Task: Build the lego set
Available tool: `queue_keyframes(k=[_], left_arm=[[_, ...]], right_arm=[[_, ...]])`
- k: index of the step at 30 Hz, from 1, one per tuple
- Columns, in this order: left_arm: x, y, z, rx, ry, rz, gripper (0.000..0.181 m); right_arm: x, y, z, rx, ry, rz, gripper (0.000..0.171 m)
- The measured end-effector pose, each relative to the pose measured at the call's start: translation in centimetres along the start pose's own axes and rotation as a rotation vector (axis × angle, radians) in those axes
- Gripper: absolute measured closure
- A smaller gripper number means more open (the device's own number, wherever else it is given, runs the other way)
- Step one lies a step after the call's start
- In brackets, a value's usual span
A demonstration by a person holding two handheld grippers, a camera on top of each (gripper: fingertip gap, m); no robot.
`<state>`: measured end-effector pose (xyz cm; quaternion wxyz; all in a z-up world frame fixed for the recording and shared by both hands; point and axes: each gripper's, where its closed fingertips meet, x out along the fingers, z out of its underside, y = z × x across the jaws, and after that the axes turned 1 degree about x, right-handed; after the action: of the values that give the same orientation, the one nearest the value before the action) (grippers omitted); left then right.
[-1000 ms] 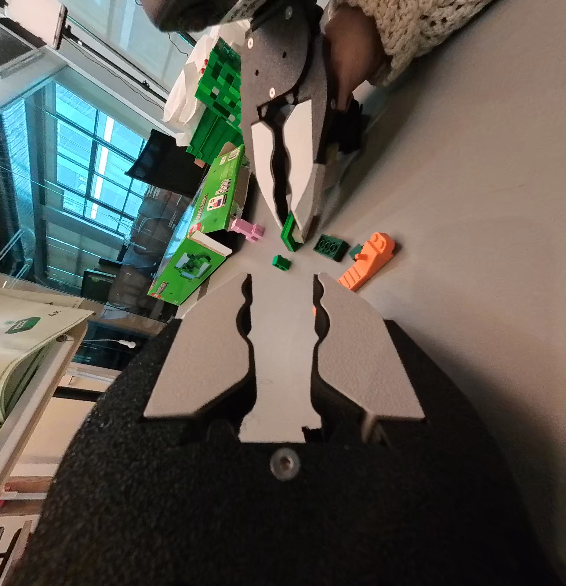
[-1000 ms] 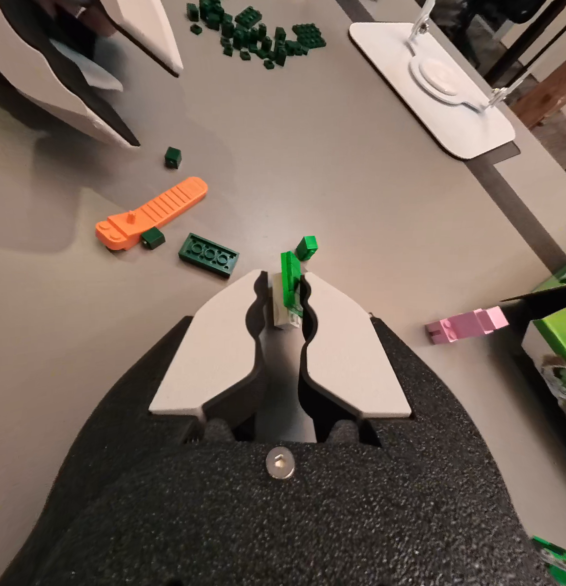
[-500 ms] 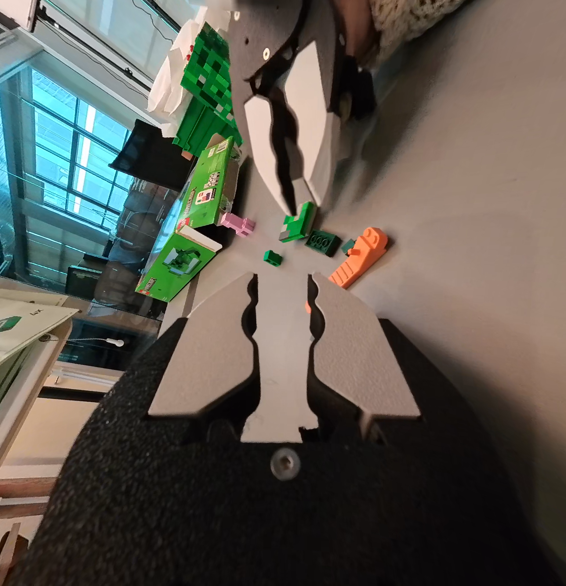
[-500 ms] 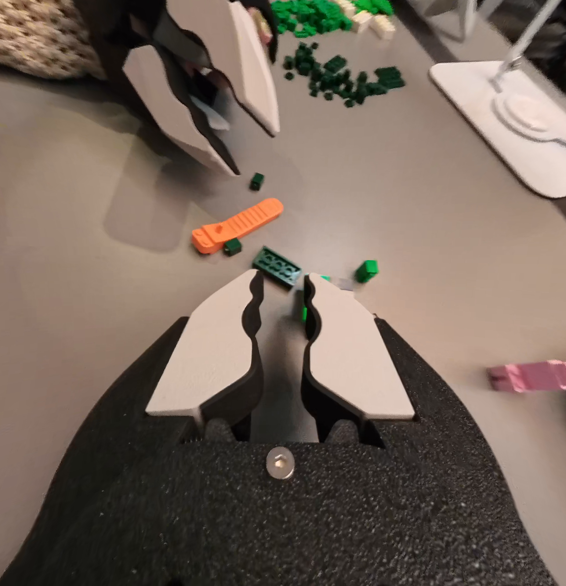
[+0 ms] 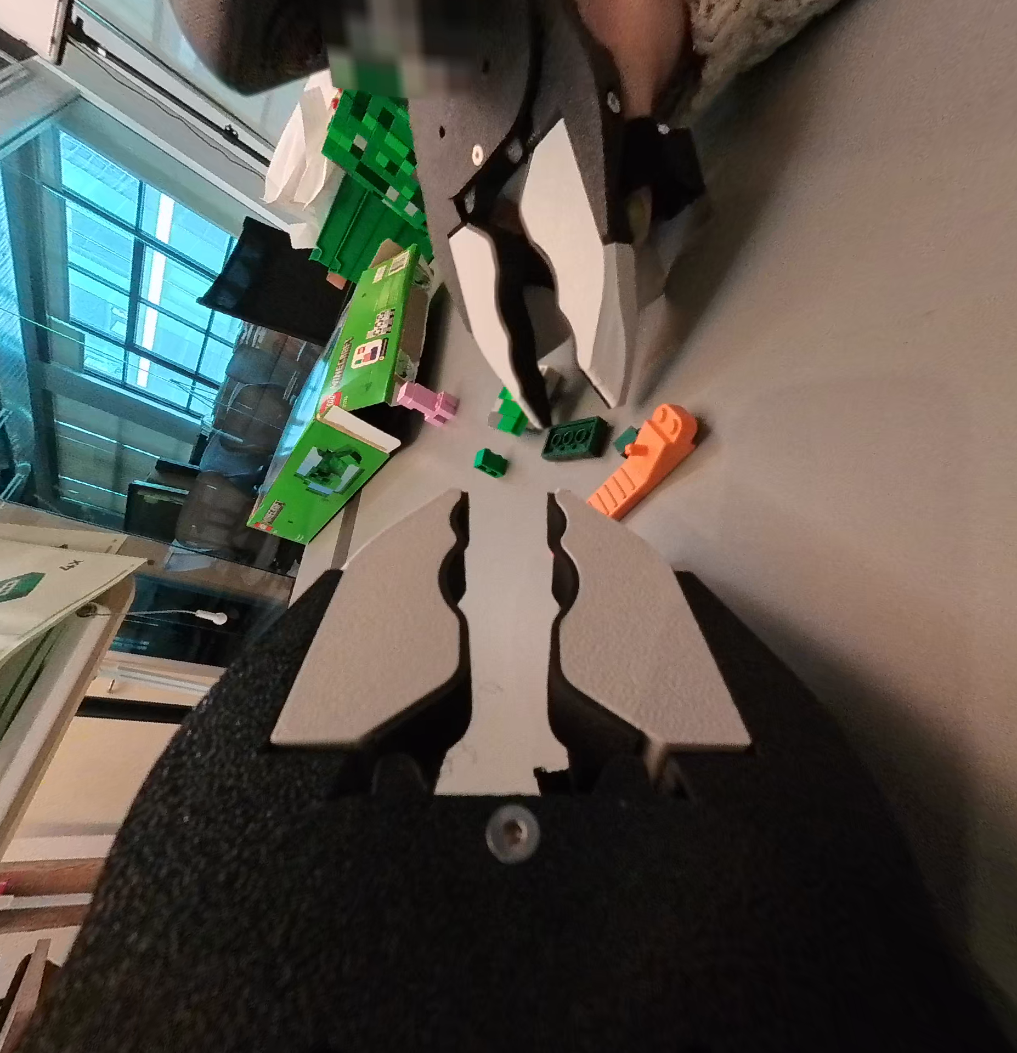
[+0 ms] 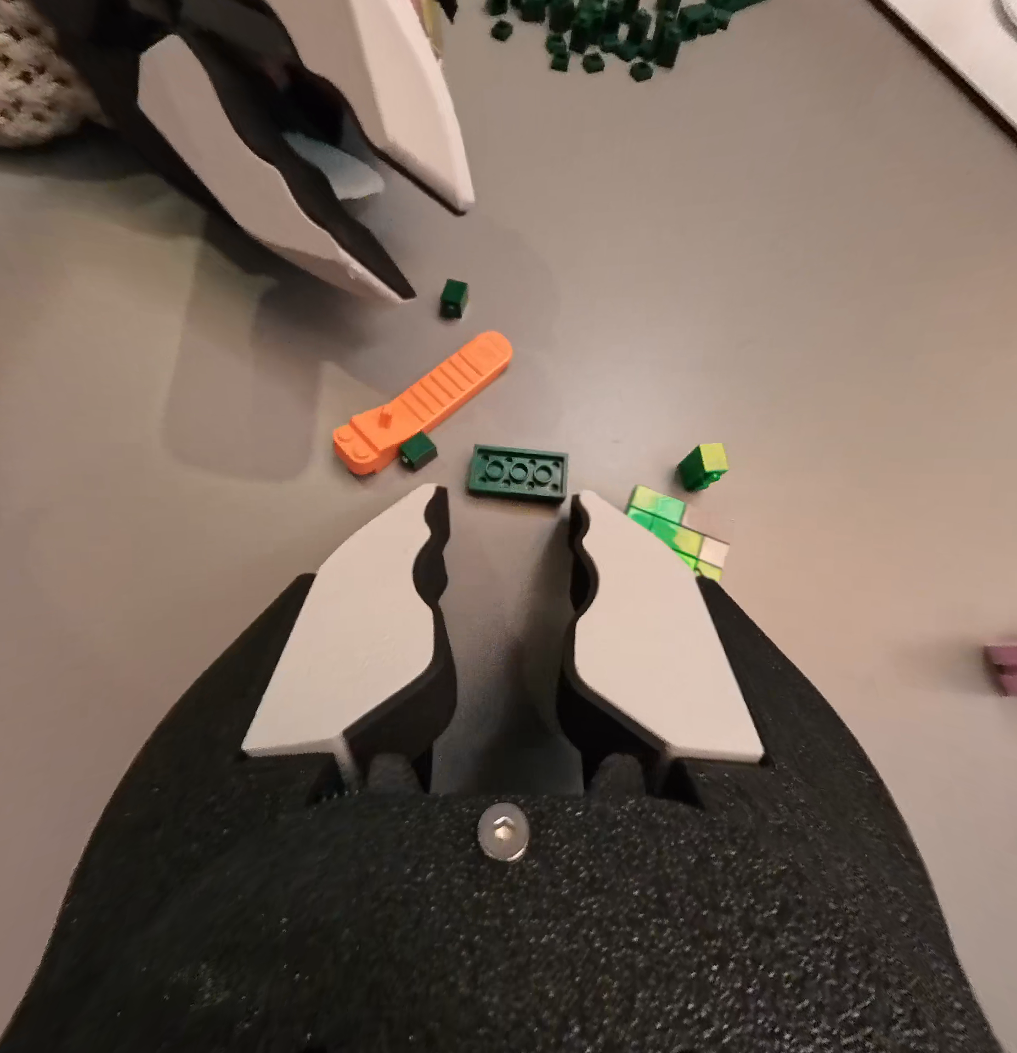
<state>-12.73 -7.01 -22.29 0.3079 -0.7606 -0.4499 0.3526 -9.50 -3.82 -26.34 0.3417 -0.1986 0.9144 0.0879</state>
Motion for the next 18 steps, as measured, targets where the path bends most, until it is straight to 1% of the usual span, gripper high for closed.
queue_keyframes(k=[1, 4, 7, 10, 15, 18], left_arm=[[0.0, 0.0, 0.0, 0.001, -0.001, 0.001, 0.156], [0.1, 0.1, 0.0, 0.002, -0.003, 0.003, 0.156], [0.0, 0.0, 0.0, 0.003, -0.001, -0.002, 0.157], [0.0, -0.1, -0.2, 0.004, 0.007, -0.014, 0.157], [0.1, 0.1, -0.1, 0.034, 0.000, -0.012, 0.152], [0.3, 0.4, -0.3, 0.072, -0.002, -0.007, 0.148]], right_arm=[[0.1, 0.0, -0.1, 0.008, 0.000, 0.002, 0.129], [0.5, 0.2, -0.4, -0.006, 0.004, 0.038, 0.124], [0.6, -0.1, -0.7, -0.027, 0.012, 0.038, 0.130], [0.8, -0.3, -0.7, 0.008, 0.003, 0.017, 0.139], [0.8, -0.1, -0.9, 0.031, 0.019, 0.015, 0.139], [0.4, -0.6, -2.2, 0.023, 0.103, -0.017, 0.139]])
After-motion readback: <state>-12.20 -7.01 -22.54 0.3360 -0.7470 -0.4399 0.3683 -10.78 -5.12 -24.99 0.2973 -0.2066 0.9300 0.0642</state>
